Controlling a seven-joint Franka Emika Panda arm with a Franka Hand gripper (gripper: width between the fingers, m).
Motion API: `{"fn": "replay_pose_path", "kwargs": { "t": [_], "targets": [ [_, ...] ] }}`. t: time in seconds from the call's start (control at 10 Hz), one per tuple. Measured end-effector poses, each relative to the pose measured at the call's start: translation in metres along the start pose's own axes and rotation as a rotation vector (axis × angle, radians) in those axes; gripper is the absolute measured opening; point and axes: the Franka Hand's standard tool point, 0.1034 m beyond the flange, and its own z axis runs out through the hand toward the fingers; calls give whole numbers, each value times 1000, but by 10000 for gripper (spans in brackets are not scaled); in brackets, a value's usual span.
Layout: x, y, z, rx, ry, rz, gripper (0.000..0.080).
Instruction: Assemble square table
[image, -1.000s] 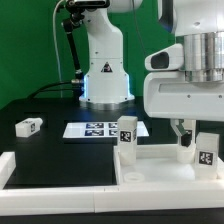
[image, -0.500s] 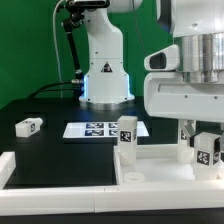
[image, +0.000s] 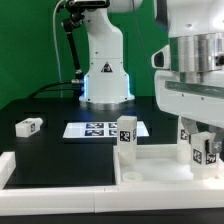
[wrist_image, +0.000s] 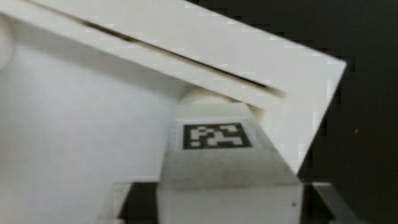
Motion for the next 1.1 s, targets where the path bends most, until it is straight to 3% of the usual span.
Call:
{"fn": "replay_pose_path", "kwargs": {
  "t": [0.5, 0.9, 1.0, 1.1],
  "targets": [
    [-5, -2, 2, 13, -47, 612, 294],
    [0, 1, 1, 7, -30, 716, 294],
    [0, 1, 2, 5, -31, 712, 376],
    [0, 1, 2, 5, -31, 711, 512]
  ]
}}
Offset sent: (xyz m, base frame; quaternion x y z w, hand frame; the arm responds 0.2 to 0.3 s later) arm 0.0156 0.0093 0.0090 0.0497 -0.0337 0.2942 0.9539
